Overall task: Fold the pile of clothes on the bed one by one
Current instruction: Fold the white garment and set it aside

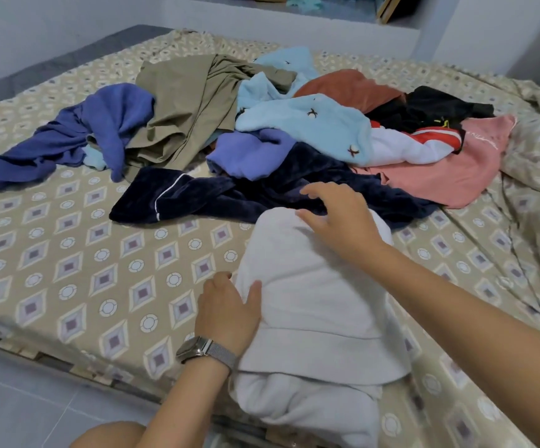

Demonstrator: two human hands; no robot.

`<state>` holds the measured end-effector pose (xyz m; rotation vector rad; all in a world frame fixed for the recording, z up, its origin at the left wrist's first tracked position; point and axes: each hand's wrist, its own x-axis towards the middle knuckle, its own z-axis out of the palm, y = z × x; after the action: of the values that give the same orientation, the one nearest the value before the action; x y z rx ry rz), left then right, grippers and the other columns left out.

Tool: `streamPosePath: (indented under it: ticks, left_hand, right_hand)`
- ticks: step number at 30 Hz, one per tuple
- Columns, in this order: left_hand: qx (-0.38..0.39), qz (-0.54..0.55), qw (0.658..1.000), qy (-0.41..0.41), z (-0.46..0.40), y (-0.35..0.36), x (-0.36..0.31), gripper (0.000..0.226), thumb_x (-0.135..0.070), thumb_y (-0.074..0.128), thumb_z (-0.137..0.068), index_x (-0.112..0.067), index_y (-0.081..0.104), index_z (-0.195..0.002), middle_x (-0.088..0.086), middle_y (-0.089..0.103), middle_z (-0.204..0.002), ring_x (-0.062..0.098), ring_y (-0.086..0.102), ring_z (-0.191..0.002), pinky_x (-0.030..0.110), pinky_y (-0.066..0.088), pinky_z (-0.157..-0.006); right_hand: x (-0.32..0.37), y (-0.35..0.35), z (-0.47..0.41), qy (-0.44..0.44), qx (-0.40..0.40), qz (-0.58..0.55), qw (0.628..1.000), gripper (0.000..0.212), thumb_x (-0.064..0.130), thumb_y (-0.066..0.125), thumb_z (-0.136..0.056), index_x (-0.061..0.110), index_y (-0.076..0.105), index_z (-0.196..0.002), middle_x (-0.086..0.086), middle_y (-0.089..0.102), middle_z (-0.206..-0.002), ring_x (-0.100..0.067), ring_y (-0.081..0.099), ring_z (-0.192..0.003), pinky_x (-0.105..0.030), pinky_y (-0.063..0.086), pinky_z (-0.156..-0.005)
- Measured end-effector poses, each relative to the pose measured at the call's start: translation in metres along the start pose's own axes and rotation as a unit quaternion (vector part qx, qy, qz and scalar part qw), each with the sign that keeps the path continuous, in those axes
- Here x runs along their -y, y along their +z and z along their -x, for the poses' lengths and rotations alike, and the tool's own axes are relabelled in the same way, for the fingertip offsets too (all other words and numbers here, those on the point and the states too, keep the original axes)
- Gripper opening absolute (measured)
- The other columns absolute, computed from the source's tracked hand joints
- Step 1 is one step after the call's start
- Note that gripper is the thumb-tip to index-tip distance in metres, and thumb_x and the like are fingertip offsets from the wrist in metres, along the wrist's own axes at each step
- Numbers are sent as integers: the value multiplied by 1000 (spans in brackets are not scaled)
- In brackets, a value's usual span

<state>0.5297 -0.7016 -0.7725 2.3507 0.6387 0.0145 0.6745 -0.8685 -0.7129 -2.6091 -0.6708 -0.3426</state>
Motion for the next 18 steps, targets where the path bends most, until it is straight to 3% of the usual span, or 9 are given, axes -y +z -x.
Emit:
streamPosePath:
  ticks: [3, 5, 7, 8, 9, 11, 13, 15, 18]
  left_hand:
    - [-79, 78, 974, 198, 15, -12, -20, 62, -61, 55, -77, -17, 55, -120, -5, 52, -121, 13, 45, -115, 21, 33, -97]
    - [-26, 84, 925, 371, 32, -14, -32, 54, -61, 62, -74, -24, 60, -114, -13, 55, -117, 6, 48, -115, 18, 33, -100]
    - [106, 28, 865, 490, 59, -7, -37, 60, -63, 68, -70, -36, 56, -122, -19, 51, -130, 3, 38, -132, 27, 26, -111]
    - [165, -22, 835, 525, 73, 2, -36, 69, -63, 69, -68, -42, 48, -130, -20, 44, -140, 5, 27, -141, 33, 16, -118]
    - [187, -96, 807, 552, 84, 14, -34, 80, -63, 70, -65, -45, 39, -137, -18, 37, -148, 10, 19, -146, 42, 7, -121]
    - [171, -250, 762, 572, 101, 38, -33, 105, -65, 74, -51, -44, 31, -144, -7, 38, -152, 24, 29, -144, 60, 19, -114]
    - [150, -322, 786, 506, 104, 53, -38, 123, -61, 81, -35, -39, 32, -145, 3, 44, -149, 33, 41, -137, 64, 32, -107]
    - [117, -319, 833, 438, 103, 60, -45, 128, -48, 84, -34, -35, 28, -148, 9, 36, -153, 40, 38, -137, 61, 23, -108]
    - [66, -315, 869, 376, 102, 62, -47, 118, -44, 73, -64, -32, -5, -152, 6, -6, -161, 43, 6, -147, 60, -4, -113]
  right_hand:
    - [-28, -35, 82, 75, -72, -97, 990, 14, 19, 71, -86, 22, 63, -97, 10, 62, -94, -13, 55, -87, -19, 39, -79]
    - [-49, -45, 144, 172, -22, -150, 973, 29, 7, 70, -81, 28, 57, -96, 11, 60, -97, -9, 56, -85, -10, 41, -70]
    - [-61, -46, 198, 238, 120, -176, 948, 46, 16, 71, -72, 33, 52, -110, 8, 58, -112, -7, 56, -96, -8, 42, -73]
    - [-62, -42, 219, 236, 191, -154, 940, 56, 24, 68, -68, 33, 48, -120, 9, 54, -119, -5, 52, -101, -6, 38, -79]
    - [-63, -35, 234, 214, 226, -122, 942, 63, 32, 63, -66, 31, 46, -127, 11, 51, -122, -5, 47, -105, -3, 33, -85]
    - [-61, -20, 249, 179, 201, -82, 960, 57, 42, 54, -72, 28, 51, -128, 11, 53, -117, -9, 44, -106, -5, 28, -88]
    - [-54, -5, 245, 188, 130, -52, 972, 34, 37, 47, -87, 25, 58, -117, 8, 59, -107, -14, 48, -99, -17, 37, -84]
    - [-46, 0, 238, 232, 77, -37, 969, 19, 23, 39, -97, 20, 57, -104, 2, 61, -99, -19, 54, -91, -33, 45, -76]
    - [-34, 0, 238, 300, 109, -7, 948, 25, 18, 31, -101, 14, 55, -96, -6, 65, -95, -23, 57, -80, -34, 44, -66]
